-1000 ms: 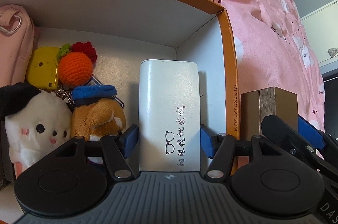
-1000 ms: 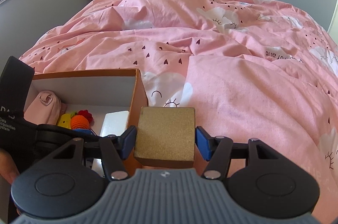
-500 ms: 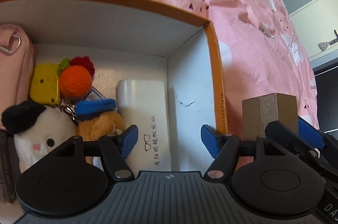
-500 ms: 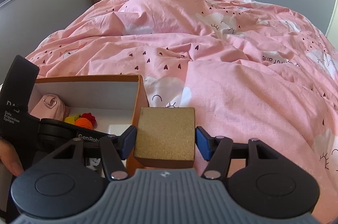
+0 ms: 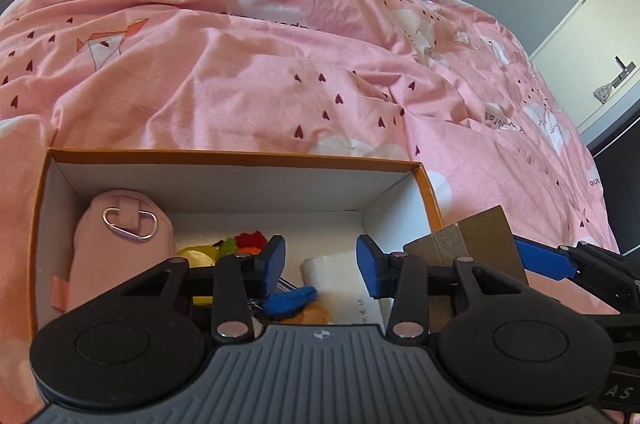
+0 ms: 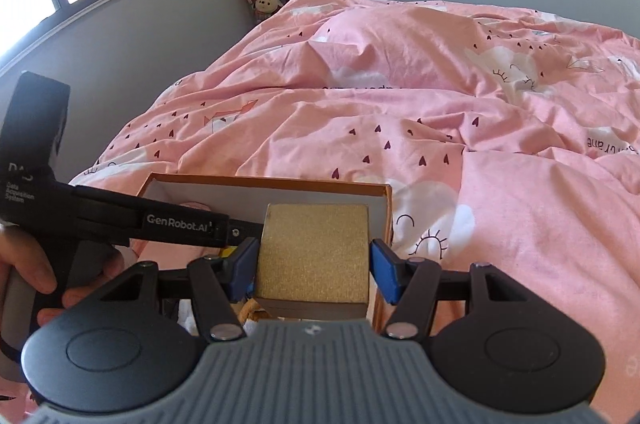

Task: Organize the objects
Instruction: 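Lower the white case with left while right lowers the gold box into the box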

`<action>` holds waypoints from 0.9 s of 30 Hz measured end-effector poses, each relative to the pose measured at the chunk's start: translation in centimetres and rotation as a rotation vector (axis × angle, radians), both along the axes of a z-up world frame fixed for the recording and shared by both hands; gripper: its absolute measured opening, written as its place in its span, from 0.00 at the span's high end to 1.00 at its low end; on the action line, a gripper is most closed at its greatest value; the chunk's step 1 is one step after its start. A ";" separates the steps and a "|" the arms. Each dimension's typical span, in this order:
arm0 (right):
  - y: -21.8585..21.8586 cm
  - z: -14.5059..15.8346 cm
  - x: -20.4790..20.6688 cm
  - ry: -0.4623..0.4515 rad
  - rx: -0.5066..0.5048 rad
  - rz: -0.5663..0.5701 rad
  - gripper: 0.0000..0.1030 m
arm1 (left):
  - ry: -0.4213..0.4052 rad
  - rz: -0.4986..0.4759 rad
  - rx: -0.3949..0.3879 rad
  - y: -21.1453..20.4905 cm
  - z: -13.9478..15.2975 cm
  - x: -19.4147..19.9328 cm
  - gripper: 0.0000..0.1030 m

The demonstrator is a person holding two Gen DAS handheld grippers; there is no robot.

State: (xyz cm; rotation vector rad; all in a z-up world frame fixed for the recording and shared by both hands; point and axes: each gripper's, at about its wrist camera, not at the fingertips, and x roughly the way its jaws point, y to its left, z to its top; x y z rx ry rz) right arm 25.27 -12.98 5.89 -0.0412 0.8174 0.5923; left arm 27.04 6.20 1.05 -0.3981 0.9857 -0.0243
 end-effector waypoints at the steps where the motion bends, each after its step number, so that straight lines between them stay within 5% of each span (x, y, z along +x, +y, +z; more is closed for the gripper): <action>1: 0.6 -0.3 0.5 0.011 -0.010 0.000 0.40 | 0.001 0.006 0.009 0.4 -0.1 0.0 0.55; 15: 7.0 -5.8 6.5 0.135 -0.146 -0.026 0.40 | 0.037 0.035 0.081 4.0 -2.8 1.0 0.56; 27: 8.7 -7.8 8.0 0.107 -0.277 -0.064 0.39 | 0.040 0.022 0.053 4.3 -3.5 1.2 0.56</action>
